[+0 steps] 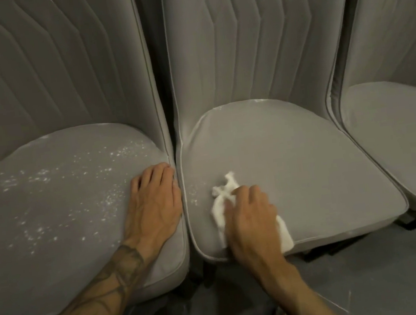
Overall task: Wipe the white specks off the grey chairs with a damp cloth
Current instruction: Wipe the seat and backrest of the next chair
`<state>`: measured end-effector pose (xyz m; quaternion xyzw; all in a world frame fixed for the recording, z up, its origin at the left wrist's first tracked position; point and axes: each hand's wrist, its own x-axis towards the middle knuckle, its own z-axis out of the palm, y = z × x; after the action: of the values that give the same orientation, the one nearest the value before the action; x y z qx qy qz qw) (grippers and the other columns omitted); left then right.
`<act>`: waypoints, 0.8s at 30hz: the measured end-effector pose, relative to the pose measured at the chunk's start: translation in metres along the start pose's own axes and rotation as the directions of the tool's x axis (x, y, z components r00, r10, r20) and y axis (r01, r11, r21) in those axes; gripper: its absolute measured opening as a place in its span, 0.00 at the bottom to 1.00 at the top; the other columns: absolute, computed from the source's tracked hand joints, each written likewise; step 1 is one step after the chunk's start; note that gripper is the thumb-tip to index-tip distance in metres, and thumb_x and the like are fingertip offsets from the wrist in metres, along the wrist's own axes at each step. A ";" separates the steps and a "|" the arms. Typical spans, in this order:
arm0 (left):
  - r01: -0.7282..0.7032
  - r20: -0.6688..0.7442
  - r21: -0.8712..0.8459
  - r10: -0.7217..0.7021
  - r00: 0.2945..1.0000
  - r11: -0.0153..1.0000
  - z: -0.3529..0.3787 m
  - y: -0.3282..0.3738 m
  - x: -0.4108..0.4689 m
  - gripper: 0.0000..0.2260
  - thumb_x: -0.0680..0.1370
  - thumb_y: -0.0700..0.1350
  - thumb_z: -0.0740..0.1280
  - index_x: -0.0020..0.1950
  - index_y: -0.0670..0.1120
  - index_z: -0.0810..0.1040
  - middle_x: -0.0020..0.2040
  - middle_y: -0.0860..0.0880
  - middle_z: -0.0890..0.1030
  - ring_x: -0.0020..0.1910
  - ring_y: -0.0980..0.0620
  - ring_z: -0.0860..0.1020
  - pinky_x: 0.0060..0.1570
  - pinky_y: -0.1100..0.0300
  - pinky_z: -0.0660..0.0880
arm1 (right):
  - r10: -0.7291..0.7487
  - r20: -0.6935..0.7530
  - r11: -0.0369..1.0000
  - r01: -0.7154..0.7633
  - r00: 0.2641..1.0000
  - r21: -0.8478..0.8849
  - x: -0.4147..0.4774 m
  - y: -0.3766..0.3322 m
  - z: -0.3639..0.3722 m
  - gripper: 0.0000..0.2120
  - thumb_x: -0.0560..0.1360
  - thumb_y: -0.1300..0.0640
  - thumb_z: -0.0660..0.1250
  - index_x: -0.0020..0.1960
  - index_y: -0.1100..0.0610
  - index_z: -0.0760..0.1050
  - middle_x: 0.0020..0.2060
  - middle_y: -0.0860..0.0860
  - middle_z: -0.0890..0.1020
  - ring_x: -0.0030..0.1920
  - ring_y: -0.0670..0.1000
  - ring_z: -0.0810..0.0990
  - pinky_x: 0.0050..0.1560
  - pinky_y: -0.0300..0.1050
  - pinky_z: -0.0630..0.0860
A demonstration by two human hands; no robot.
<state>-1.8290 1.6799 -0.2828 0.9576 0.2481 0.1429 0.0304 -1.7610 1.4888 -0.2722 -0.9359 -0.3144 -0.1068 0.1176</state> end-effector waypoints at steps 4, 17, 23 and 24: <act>0.001 0.005 -0.018 -0.001 1.000 1.000 -0.001 0.000 0.000 0.17 0.85 0.48 0.52 0.65 0.45 0.77 0.65 0.46 0.77 0.64 0.46 0.75 0.65 0.48 0.69 | -0.184 0.043 0.980 0.180 0.982 0.090 0.017 0.007 0.002 0.14 0.81 0.50 0.49 0.50 0.55 0.71 0.46 0.55 0.73 0.43 0.59 0.72 0.42 0.55 0.66; -0.016 0.017 -0.056 0.017 1.000 0.998 -0.004 -0.002 -0.002 0.20 0.82 0.48 0.50 0.65 0.46 0.77 0.64 0.47 0.78 0.64 0.46 0.75 0.64 0.48 0.70 | -0.618 0.155 0.764 0.543 0.771 0.349 0.094 0.001 0.022 0.11 0.82 0.49 0.56 0.54 0.57 0.70 0.50 0.54 0.73 0.47 0.57 0.72 0.49 0.55 0.70; 0.002 0.010 -0.064 -0.002 1.000 0.998 -0.005 -0.002 -0.001 0.21 0.80 0.47 0.50 0.67 0.45 0.77 0.65 0.46 0.77 0.65 0.46 0.75 0.66 0.48 0.70 | -0.339 0.210 0.935 0.303 0.917 0.186 0.178 -0.027 0.036 0.16 0.84 0.50 0.53 0.61 0.61 0.69 0.59 0.60 0.74 0.55 0.63 0.74 0.59 0.60 0.69; 0.000 0.006 -0.065 0.001 1.000 0.998 -0.004 -0.002 -0.001 0.21 0.80 0.46 0.51 0.67 0.45 0.76 0.65 0.46 0.77 0.64 0.47 0.75 0.66 0.48 0.70 | -0.339 0.186 0.936 0.312 0.922 0.160 0.178 -0.031 0.038 0.16 0.84 0.49 0.53 0.61 0.61 0.69 0.58 0.60 0.74 0.55 0.62 0.74 0.58 0.60 0.70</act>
<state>-1.8321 1.6814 -0.2798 0.9566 0.2430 0.1481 0.0623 -1.6366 1.6240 -0.2553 -0.8671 -0.4826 -0.0051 0.1235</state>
